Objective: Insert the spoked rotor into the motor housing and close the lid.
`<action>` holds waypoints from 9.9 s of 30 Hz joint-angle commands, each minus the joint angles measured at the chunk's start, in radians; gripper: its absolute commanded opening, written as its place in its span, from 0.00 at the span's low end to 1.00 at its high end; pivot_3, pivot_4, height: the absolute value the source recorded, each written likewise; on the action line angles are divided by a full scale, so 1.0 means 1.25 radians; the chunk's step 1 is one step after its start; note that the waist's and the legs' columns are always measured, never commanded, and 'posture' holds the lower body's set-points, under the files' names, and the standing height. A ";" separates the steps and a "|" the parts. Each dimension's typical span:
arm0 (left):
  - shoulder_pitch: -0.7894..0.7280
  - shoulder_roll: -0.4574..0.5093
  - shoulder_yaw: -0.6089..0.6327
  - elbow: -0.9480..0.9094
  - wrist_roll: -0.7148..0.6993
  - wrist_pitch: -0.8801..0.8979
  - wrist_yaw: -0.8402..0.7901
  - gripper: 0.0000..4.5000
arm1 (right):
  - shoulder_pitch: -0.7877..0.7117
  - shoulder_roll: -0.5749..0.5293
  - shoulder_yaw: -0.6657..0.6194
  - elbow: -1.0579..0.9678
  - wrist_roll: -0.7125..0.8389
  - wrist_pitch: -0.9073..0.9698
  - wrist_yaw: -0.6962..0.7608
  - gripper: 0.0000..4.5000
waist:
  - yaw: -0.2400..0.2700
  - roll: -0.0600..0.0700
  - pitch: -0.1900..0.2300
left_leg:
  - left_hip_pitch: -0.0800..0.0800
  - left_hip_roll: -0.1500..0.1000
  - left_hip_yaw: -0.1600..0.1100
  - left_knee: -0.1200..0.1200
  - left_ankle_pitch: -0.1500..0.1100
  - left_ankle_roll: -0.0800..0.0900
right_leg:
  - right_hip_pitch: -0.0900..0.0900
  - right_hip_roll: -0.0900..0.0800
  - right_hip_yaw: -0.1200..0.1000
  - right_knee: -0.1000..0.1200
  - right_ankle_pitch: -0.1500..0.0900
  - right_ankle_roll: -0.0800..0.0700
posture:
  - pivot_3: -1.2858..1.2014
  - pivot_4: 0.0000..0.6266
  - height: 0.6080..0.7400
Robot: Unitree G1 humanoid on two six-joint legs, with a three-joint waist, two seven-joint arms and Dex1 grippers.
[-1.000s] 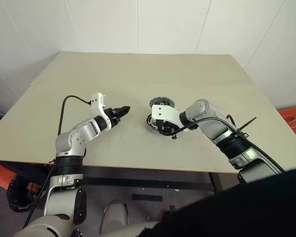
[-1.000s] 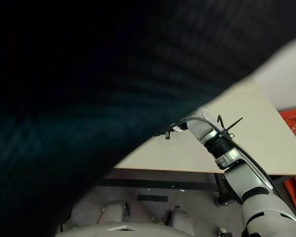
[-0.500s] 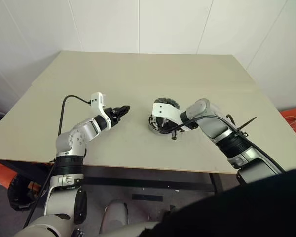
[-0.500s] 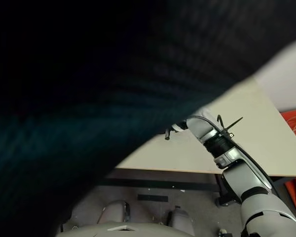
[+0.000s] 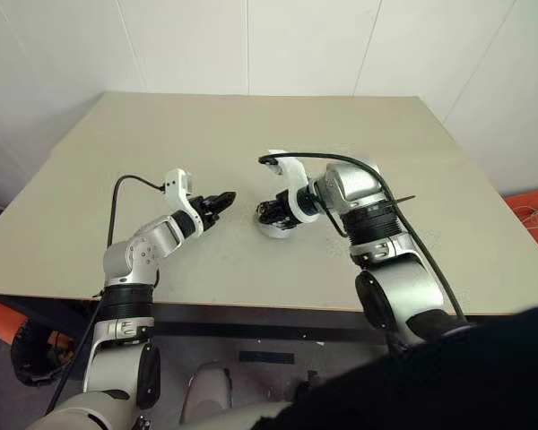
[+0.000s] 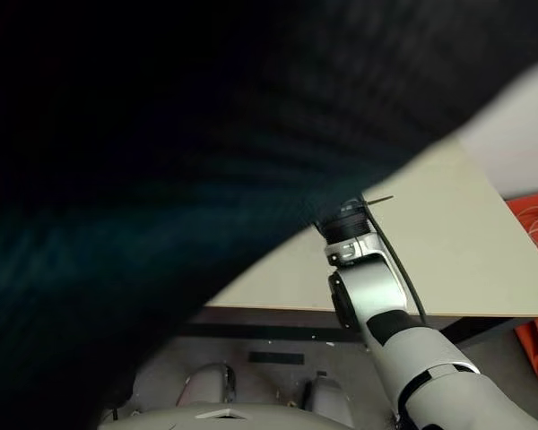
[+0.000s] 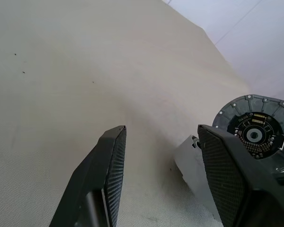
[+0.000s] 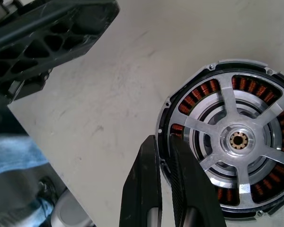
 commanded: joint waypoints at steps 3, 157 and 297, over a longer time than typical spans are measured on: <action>-0.017 0.015 0.014 -0.032 -0.014 -0.006 -0.001 0.57 | 0.002 0.048 -0.132 0.082 -0.012 -0.042 -0.214 0.00 | 0.003 0.000 0.000 | 0.004 -0.001 0.000 -0.003 0.003 -0.005 | 0.002 0.000 0.000 0.000 0.000 0.000 | 0.52 0.00 1.00; -0.058 0.088 -0.093 0.076 0.176 -0.232 -0.091 0.57 | 0.476 -0.249 0.164 -0.579 -0.101 -0.585 -0.188 0.01 | -0.004 0.001 0.000 | -0.010 0.005 0.001 0.000 0.024 -0.003 | -0.002 -0.002 -0.001 0.001 0.016 0.007 | 0.52 0.00 1.00; -0.074 0.078 -0.063 0.067 0.083 -0.080 -0.106 0.57 | 0.336 -0.056 0.154 0.145 -0.042 -1.045 -0.278 0.70 | -0.010 0.000 0.000 | -0.008 0.004 0.001 -0.009 0.024 -0.003 | -0.008 -0.002 0.000 -0.002 0.011 0.010 | 0.52 0.00 1.00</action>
